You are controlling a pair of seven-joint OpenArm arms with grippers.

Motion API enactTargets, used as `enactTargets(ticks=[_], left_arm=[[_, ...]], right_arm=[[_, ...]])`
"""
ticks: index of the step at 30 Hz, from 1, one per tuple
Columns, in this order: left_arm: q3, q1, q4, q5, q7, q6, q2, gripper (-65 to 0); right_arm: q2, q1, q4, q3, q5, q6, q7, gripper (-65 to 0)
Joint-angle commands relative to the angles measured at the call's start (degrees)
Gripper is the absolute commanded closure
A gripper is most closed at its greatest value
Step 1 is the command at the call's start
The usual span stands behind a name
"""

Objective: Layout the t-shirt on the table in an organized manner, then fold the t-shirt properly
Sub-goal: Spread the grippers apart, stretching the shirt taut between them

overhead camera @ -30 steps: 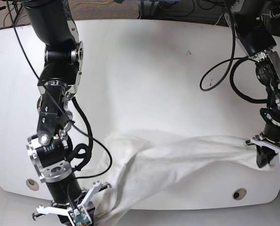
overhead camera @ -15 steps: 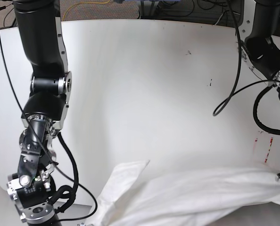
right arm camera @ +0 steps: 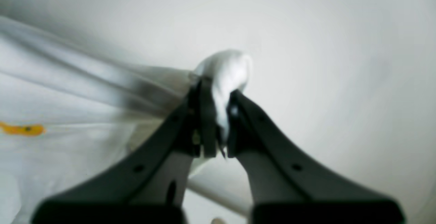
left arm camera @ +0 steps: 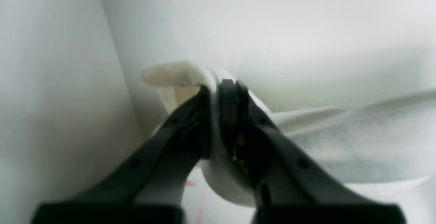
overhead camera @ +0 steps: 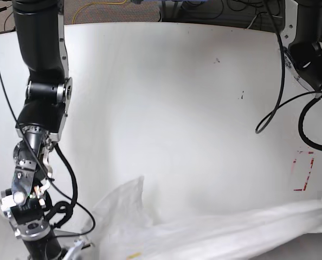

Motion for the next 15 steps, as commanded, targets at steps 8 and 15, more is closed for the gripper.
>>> enactTargets(ticks=[8,15], left_arm=[[-0.1,8.8,0.3,-2.5,-1.4,0.1,3.1,0.0],[-0.1,17.4,0.6,-2.6,-1.4,0.1,4.2,0.0]], right_arm=[[-0.1,-12.9,6.0,5.8,-0.9,0.6,0.9,-0.6],[-2.1,-25.6,11.4,9.8,-0.9,2.1,0.9,-0.6]])
